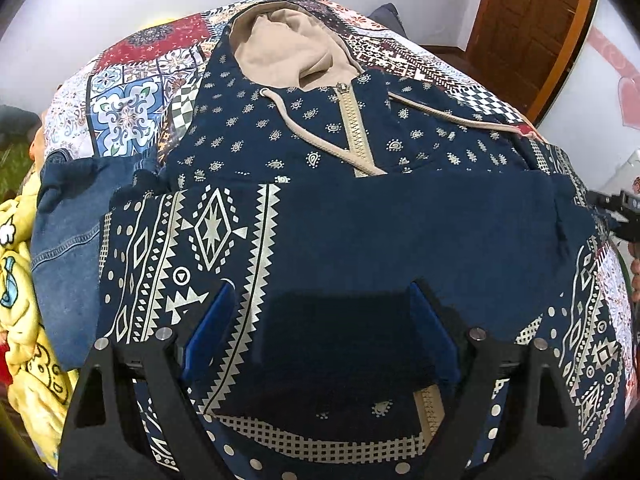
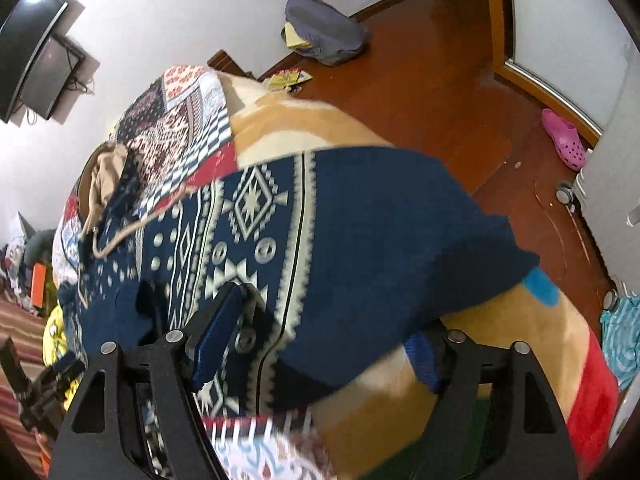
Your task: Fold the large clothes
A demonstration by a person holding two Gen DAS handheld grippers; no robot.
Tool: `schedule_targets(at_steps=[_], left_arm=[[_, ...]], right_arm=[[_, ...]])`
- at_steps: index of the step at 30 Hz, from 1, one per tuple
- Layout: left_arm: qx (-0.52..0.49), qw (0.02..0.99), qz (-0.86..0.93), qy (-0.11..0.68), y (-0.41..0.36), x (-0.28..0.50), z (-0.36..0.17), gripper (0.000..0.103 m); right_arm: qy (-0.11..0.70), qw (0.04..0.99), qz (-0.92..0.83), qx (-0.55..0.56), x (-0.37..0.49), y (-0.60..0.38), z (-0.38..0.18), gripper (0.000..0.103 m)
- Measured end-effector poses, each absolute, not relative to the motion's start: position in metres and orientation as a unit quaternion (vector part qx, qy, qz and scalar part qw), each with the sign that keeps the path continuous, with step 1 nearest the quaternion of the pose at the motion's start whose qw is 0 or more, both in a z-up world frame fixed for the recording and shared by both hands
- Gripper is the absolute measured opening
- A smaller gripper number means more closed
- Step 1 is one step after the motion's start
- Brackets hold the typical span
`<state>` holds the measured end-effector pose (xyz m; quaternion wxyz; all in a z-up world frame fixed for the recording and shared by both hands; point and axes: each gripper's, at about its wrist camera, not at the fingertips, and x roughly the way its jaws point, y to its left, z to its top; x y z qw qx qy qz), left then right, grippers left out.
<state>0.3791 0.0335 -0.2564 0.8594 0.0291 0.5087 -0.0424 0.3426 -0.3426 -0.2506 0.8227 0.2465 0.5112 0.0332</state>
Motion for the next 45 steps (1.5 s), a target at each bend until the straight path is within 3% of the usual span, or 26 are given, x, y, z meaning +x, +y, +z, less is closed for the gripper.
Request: schedule_targets(at_steps=[1,5,6,15,22,27,36,39,45], left_arm=[[0.033,0.860,-0.039,0.508,0.033,0.378,-0.256,0.088],[0.046,0.866,-0.031,0.496,0.032,0.369,-0.246,0.088],[0.045,0.870,-0.034,0.490,0.033,0.366,-0.242,0.088],[0.058,0.900,-0.041,0.431,0.037,0.323,-0.193,0.088],[0.045,0.911,-0.040,0.407,0.054,0.299,-0.170,0.088],[0.026,0.913,-0.040,0.406,0.070,0.284,-0.165,0.088],[0.030,0.902,-0.055,0.427,0.073,0.279,-0.170,0.088],[0.046,0.899,-0.067,0.430,0.057,0.286,-0.168,0.088],[0.071,0.898,-0.111,0.419,0.005,0.309,-0.147,0.088]], right_arm=[[0.508,0.824,0.031,0.248,0.345,-0.343,-0.250,0.062],[0.497,0.833,0.018,0.244,0.348,-0.344,-0.242,0.018],[0.496,0.835,0.019,0.239,0.347,-0.343,-0.238,0.013],[0.411,0.893,0.056,0.177,0.319,-0.314,-0.145,0.009],[0.364,0.915,0.143,0.098,0.303,-0.228,-0.087,0.009],[0.404,0.894,0.185,0.059,0.311,-0.169,-0.113,0.009],[0.532,0.824,0.183,0.061,0.321,-0.127,-0.210,0.013],[0.562,0.803,0.189,0.060,0.316,-0.132,-0.218,0.026],[0.544,0.808,0.221,0.044,0.290,-0.163,-0.188,0.035]])
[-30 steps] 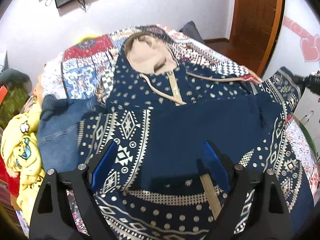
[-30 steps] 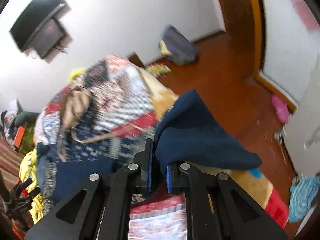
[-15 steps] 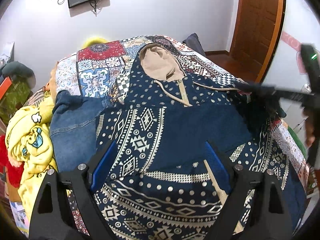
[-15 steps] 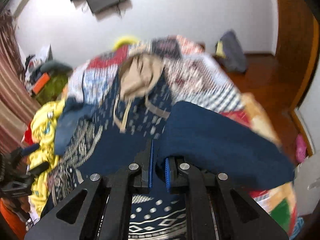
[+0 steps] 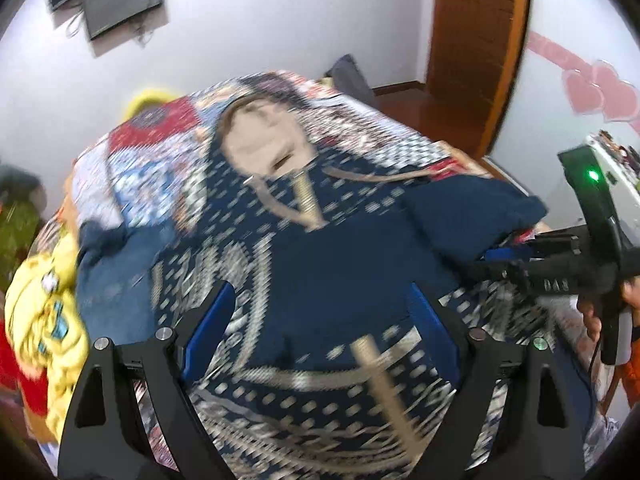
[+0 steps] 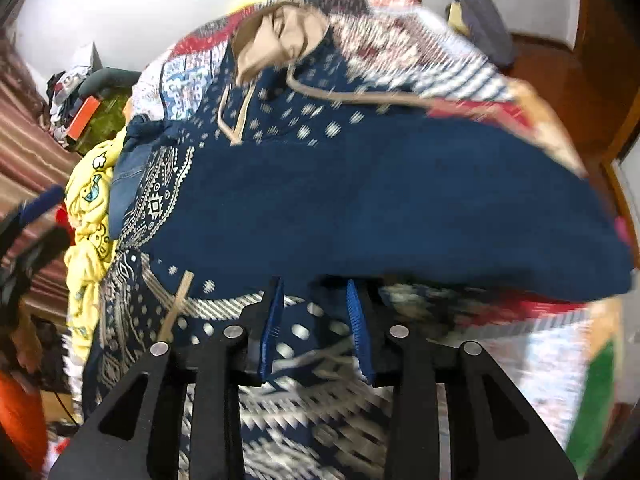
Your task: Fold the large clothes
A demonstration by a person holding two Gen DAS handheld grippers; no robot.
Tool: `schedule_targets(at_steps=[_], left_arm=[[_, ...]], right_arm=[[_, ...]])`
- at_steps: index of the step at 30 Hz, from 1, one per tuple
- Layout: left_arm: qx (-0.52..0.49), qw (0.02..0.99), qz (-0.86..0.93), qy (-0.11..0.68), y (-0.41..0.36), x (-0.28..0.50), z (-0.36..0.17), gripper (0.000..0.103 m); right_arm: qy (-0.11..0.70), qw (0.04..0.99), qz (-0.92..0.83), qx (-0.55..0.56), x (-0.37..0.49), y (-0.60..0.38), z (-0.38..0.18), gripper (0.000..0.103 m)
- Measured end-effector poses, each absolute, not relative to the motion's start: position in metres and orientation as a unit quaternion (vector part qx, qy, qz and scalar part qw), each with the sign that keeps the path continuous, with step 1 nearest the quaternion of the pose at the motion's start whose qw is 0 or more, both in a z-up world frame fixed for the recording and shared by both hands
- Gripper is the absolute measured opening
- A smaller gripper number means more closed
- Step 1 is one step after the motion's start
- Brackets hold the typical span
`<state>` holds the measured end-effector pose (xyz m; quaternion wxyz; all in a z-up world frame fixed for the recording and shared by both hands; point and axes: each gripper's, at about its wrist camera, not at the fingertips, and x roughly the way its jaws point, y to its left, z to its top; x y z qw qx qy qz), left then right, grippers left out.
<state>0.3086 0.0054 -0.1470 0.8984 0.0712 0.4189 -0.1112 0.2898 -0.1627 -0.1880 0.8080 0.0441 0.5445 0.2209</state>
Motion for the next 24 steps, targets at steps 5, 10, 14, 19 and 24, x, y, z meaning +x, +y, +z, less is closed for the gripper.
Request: schedule_targets(at_steps=[5,10,14,19,24], left_arm=[[0.079,0.888,-0.172,0.419,-0.056,0.332,-0.135,0.088],[0.120,0.864,-0.223,0.435,-0.134,0.352,-0.154,0.088],[0.158,0.840,-0.247,0.456,-0.185,0.364,-0.184,0.088],[0.234,0.808,-0.267,0.469,-0.249,0.377,-0.230,0.088],[0.322,0.792,-0.259,0.449,-0.288,0.380,-0.265,0.088]], right_arm=[[0.476,0.863,0.165,0.035,0.270,-0.217,-0.153,0.053],[0.452,0.885,0.092,0.058,0.264,-0.280,-0.145,0.053],[0.462,0.884,0.036,0.059,0.265,-0.313,-0.160,0.053],[0.484,0.871,0.018,0.081,0.267,-0.338,-0.182,0.053],[0.494,0.864,0.017,0.098,0.262,-0.350,-0.190,0.053]])
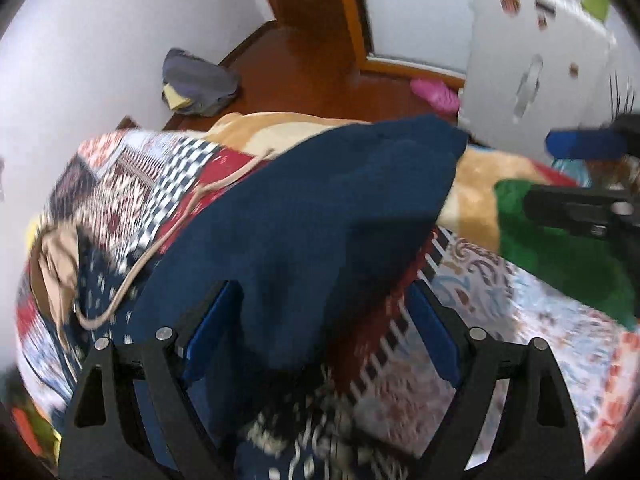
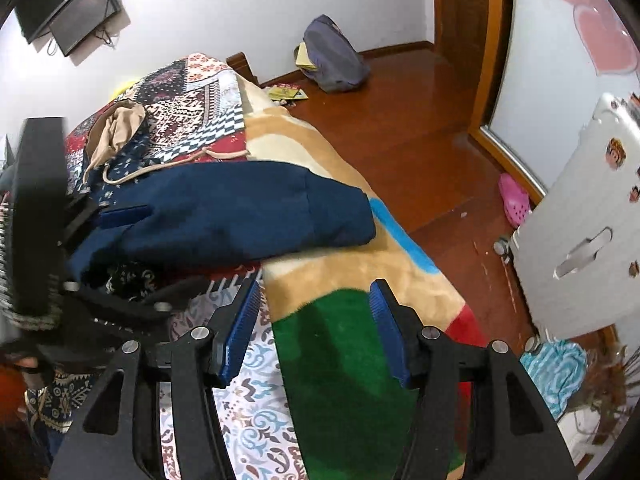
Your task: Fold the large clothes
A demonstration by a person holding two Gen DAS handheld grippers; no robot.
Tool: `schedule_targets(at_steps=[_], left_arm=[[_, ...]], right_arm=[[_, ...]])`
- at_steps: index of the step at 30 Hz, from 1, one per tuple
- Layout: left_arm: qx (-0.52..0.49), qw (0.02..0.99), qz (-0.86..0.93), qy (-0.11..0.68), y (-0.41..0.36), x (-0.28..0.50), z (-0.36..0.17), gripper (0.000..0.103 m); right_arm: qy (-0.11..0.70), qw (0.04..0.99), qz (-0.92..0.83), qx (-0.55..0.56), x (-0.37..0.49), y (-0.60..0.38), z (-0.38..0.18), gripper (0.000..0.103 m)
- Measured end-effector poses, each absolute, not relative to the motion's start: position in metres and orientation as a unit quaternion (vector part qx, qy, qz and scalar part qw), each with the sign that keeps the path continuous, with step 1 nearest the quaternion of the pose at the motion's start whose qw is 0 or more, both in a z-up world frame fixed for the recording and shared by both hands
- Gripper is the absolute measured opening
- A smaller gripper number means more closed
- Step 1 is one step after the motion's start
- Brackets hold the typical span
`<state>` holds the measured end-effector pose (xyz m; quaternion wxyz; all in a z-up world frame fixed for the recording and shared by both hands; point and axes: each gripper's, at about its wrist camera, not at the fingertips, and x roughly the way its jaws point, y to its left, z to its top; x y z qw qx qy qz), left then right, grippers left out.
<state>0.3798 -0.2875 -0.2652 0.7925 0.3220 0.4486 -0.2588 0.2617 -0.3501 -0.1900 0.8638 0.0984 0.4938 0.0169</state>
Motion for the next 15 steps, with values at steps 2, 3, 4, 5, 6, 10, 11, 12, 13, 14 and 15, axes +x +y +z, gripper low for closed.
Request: schedule_targets(at_steps=[2,3,4,5,6,10,11,12,13,14,15], left_arm=[[0.324,0.804,-0.263,0.424,-0.293,0.383,-0.266,0.082],[0.318,0.805,-0.268,0.422,-0.295,0.384,-0.266,0.063],[0.300,0.803,-0.279,0.433,-0.296,0.389,-0.265,0.037],[0.282,0.801,-0.283,0.445,-0.297,0.395,-0.266,0.025],[0.267,0.803,-0.280,0.453,-0.295,0.400,-0.264,0.012],[0.210,0.831,-0.268,0.441,-0.269,0.409,-0.237,0.007],[0.189,0.839,-0.269,0.433,-0.259,0.409,-0.225,0.007],[0.172,0.846,-0.269,0.428,-0.250,0.410,-0.214,0.007],[0.142,0.856,-0.270,0.417,-0.230,0.410,-0.195,0.006],[0.123,0.863,-0.268,0.410,-0.213,0.410,-0.182,0.006],[0.101,0.873,-0.259,0.400,-0.193,0.409,-0.168,0.006]], right_arm=[[0.496,0.863,0.016,0.097,0.260,-0.353,-0.191,0.053],[0.495,0.863,0.015,0.095,0.259,-0.355,-0.192,0.053],[0.495,0.864,0.014,0.094,0.259,-0.355,-0.191,0.053],[0.494,0.864,0.014,0.094,0.259,-0.355,-0.190,0.053],[0.493,0.865,0.016,0.094,0.259,-0.354,-0.189,0.053],[0.487,0.868,0.018,0.093,0.258,-0.352,-0.181,0.053],[0.485,0.869,0.021,0.093,0.257,-0.350,-0.179,0.053],[0.482,0.871,0.023,0.094,0.258,-0.348,-0.177,0.053],[0.481,0.871,0.026,0.094,0.259,-0.344,-0.175,0.053],[0.481,0.871,0.029,0.093,0.260,-0.340,-0.173,0.053],[0.481,0.871,0.033,0.092,0.262,-0.337,-0.171,0.053]])
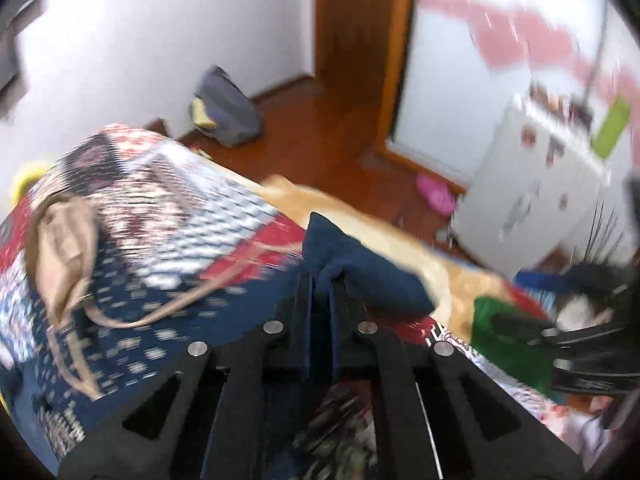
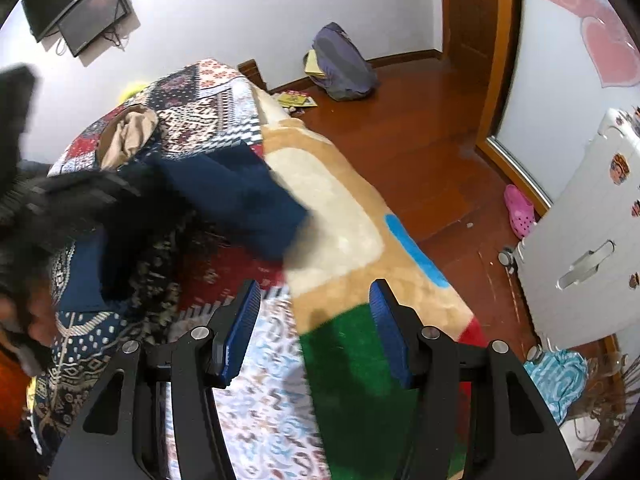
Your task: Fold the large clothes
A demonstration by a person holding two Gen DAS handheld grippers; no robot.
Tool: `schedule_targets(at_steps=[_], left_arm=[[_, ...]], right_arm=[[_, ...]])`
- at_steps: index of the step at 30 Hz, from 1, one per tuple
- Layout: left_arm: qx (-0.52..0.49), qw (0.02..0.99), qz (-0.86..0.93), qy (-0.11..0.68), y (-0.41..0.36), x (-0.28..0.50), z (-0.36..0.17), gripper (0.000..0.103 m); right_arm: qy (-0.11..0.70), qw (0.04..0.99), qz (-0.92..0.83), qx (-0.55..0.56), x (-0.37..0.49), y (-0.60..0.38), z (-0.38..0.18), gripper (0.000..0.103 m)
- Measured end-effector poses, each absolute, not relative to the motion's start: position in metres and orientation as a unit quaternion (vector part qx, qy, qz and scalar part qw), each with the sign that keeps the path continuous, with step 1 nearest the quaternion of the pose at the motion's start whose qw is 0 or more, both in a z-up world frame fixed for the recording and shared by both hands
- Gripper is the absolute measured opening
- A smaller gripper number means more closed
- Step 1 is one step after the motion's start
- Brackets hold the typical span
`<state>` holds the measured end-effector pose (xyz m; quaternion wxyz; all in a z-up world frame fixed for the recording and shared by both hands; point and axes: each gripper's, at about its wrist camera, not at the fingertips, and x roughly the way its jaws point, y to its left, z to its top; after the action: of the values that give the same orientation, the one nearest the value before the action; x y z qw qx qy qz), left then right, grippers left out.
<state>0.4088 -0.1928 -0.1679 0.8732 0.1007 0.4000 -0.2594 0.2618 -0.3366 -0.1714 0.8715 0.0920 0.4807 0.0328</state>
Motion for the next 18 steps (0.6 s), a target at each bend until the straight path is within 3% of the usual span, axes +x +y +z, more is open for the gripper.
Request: schedule_targets(at_steps=[6,16,17,18], left_arm=[[0.031,0.910,-0.171,0.377,-0.066,0.387,-0.145,0.006],[0.003,0.866,-0.061,0.497,0.059,0.352,-0.242,0.007],[0.008,0.859,-0.059,0.508,0.060,0.350,-0.249,0.010],[0.016,0.853,-0.056,0.519,0.060,0.348,-0.256,0.022]], right_arm=[[0.470,0.874,0.087,0.091,0.275,-0.295,-0.158,0.053],[0.531,0.837,0.130,0.017,0.316,-0.204,-0.203,0.053],[0.539,0.833,0.128,0.011,0.318,-0.200,-0.209,0.053],[0.546,0.828,0.126,0.004,0.319,-0.196,-0.216,0.053]])
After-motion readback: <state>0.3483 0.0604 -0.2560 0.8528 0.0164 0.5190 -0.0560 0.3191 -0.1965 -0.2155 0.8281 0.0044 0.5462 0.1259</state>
